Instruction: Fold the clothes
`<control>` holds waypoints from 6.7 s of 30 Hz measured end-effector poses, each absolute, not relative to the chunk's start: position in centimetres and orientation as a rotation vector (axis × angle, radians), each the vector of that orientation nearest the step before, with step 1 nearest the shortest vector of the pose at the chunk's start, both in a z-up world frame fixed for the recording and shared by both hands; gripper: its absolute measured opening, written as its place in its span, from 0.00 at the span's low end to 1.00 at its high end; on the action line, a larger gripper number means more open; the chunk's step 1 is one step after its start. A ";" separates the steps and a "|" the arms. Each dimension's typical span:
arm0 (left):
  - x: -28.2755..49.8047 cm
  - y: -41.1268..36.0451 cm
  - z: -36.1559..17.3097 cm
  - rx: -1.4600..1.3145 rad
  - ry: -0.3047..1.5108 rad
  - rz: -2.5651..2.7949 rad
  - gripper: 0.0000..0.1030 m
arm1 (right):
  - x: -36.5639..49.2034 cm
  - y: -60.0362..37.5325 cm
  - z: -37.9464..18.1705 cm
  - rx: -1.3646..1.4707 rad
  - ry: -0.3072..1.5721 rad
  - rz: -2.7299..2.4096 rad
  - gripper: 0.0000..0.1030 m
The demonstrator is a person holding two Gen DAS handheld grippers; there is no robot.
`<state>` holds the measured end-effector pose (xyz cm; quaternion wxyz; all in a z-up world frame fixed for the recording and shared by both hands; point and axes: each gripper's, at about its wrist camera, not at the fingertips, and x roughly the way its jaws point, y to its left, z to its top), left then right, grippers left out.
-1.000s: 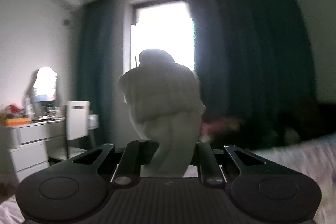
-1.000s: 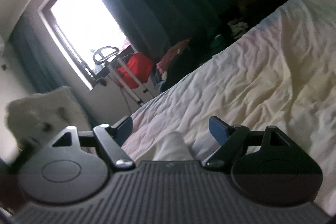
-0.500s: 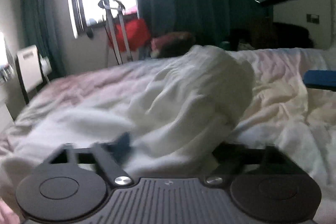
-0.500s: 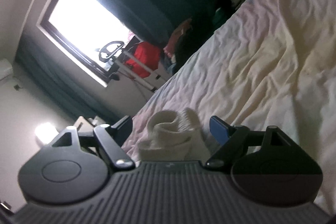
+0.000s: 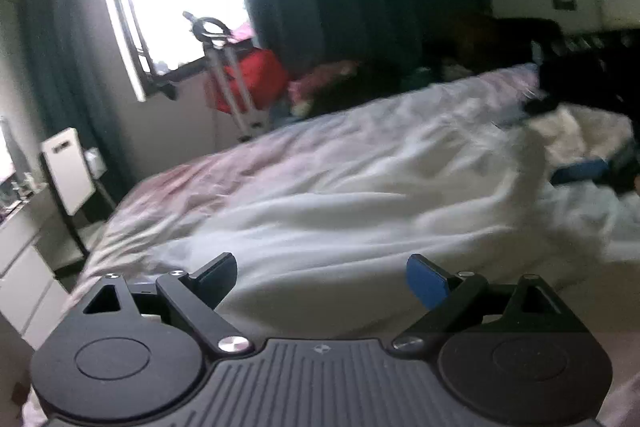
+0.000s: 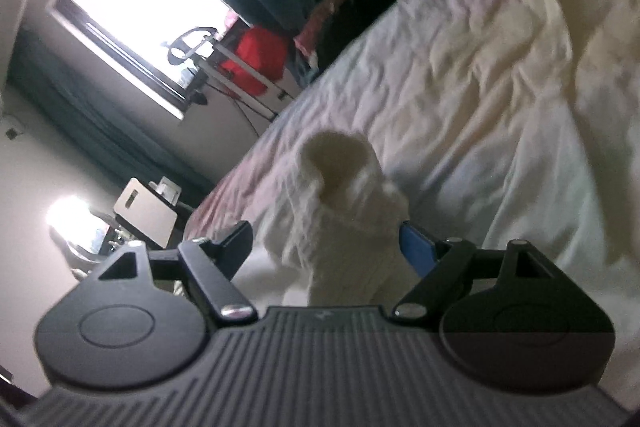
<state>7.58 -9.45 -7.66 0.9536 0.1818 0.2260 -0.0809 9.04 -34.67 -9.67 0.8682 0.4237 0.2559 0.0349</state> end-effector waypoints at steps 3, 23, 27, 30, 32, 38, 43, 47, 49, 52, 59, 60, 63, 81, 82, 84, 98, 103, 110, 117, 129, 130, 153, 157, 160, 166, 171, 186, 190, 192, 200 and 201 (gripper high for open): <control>7.7 -7.9 -8.0 0.336 0.474 -0.150 0.91 | 9.4 -34.4 -11.6 0.976 0.579 0.045 0.80; 8.4 -2.8 -9.0 0.124 0.524 -0.113 0.96 | 9.1 -31.4 -10.4 0.758 0.449 -0.037 0.36; 8.5 -0.7 -9.3 -0.009 0.572 -0.083 0.96 | 9.3 -31.9 -11.7 0.759 0.533 -0.090 0.37; 8.5 0.5 -9.4 -0.108 0.609 -0.068 0.96 | 9.5 -32.9 -13.4 0.856 0.604 -0.101 0.40; 7.9 0.6 -9.0 -0.111 0.597 -0.062 0.96 | 9.4 -33.2 -13.4 0.881 0.600 -0.095 0.43; 6.8 2.7 -7.6 -0.261 0.602 -0.112 0.94 | 9.4 -33.7 -13.7 0.873 0.633 -0.119 0.71; 8.5 6.1 -8.0 -0.570 0.662 -0.271 0.97 | 10.0 -33.4 -15.7 0.946 0.682 -0.084 0.82; 10.0 8.6 -10.0 -0.782 0.710 -0.243 0.98 | 10.5 -33.2 -16.4 1.008 0.677 -0.029 0.85; 10.6 9.7 -11.1 -0.863 0.732 -0.208 0.98 | 10.6 -33.0 -16.2 1.019 0.660 0.010 0.87; 11.6 10.9 -12.8 -0.948 0.783 -0.199 0.97 | 9.8 -32.6 -14.8 1.016 0.576 0.084 0.87; 12.1 11.1 -13.7 -0.971 0.827 -0.234 0.97 | 9.4 -32.0 -13.9 0.998 0.522 0.126 0.86; 12.1 10.9 -13.8 -0.958 0.837 -0.239 0.96 | 9.7 -32.1 -14.6 1.008 0.560 0.094 0.86; 12.0 10.6 -13.7 -0.921 0.847 -0.237 0.93 | 10.5 -31.8 -15.5 0.953 0.645 0.012 0.64; 12.7 6.4 -6.5 -0.882 0.690 -0.528 0.40 | 5.9 -34.4 -7.3 0.967 0.433 0.024 0.30; 13.3 5.3 -5.9 -0.878 0.686 -0.552 0.40 | 5.7 -35.4 -6.7 0.992 0.417 0.021 0.30; 14.5 3.0 -4.6 -0.869 0.680 -0.595 0.40 | 5.8 -37.5 -5.6 1.003 0.390 0.008 0.30; 34.0 -23.8 -2.3 -0.721 0.773 -0.706 0.38 | 14.5 -57.4 -3.6 1.101 0.291 -0.236 0.30; 38.8 -29.2 -5.7 -0.580 0.785 -0.752 0.39 | 17.0 -61.1 -7.4 1.111 0.249 -0.316 0.30; 37.4 -27.9 -10.6 -0.406 0.770 -0.870 0.41 | 13.9 -59.7 -16.1 1.105 0.321 -0.270 0.31; 34.2 -25.4 -13.9 -0.263 0.758 -0.844 0.56 | 10.2 -57.7 -20.8 1.228 0.279 -0.286 0.36; 25.9 -23.8 -1.5 -0.100 0.632 -0.787 0.78 | 3.7 -54.8 -9.8 0.980 0.416 -0.425 0.40; 24.7 -23.8 -0.2 -0.091 0.610 -0.783 0.79 | 3.0 -54.4 -8.4 0.937 0.415 -0.413 0.40; -2.5 -18.4 11.9 0.087 0.296 -0.664 1.00 | -10.7 -38.7 7.8 0.277 0.215 -0.290 1.00; -4.6 -17.6 11.1 0.140 0.300 -0.647 1.00 | -12.0 -36.5 7.4 0.211 0.190 -0.303 1.00; -6.0 -16.8 10.4 0.172 0.286 -0.629 1.00 | -12.3 -35.4 6.5 0.179 0.171 -0.316 1.00; -6.2 -15.3 8.3 0.126 0.269 -0.584 1.00 | -11.8 -33.7 3.8 0.117 0.185 -0.327 1.00; -5.2 -14.4 6.1 0.111 0.257 -0.530 1.00 | -11.0 -33.6 1.8 0.126 0.189 -0.342 1.00; -6.0 -13.3 2.6 0.140 0.249 -0.494 1.00 | -10.1 -34.2 0.0 0.159 0.215 -0.396 1.00; -6.0 -13.4 2.2 0.151 0.260 -0.508 1.00 | -10.7 -34.3 -0.2 0.167 0.198 -0.415 1.00; -5.9 -13.4 2.0 0.152 0.264 -0.509 1.00 | -10.7 -34.1 -0.2 0.153 0.194 -0.426 1.00; -5.6 -12.7 2.1 0.127 0.269 -0.506 1.00 | -9.9 -33.9 -0.3 0.133 0.220 -0.455 1.00; -5.6 -12.5 2.2 0.124 0.271 -0.504 1.00 | -9.9 -33.8 -0.3 0.128 0.218 -0.456 1.00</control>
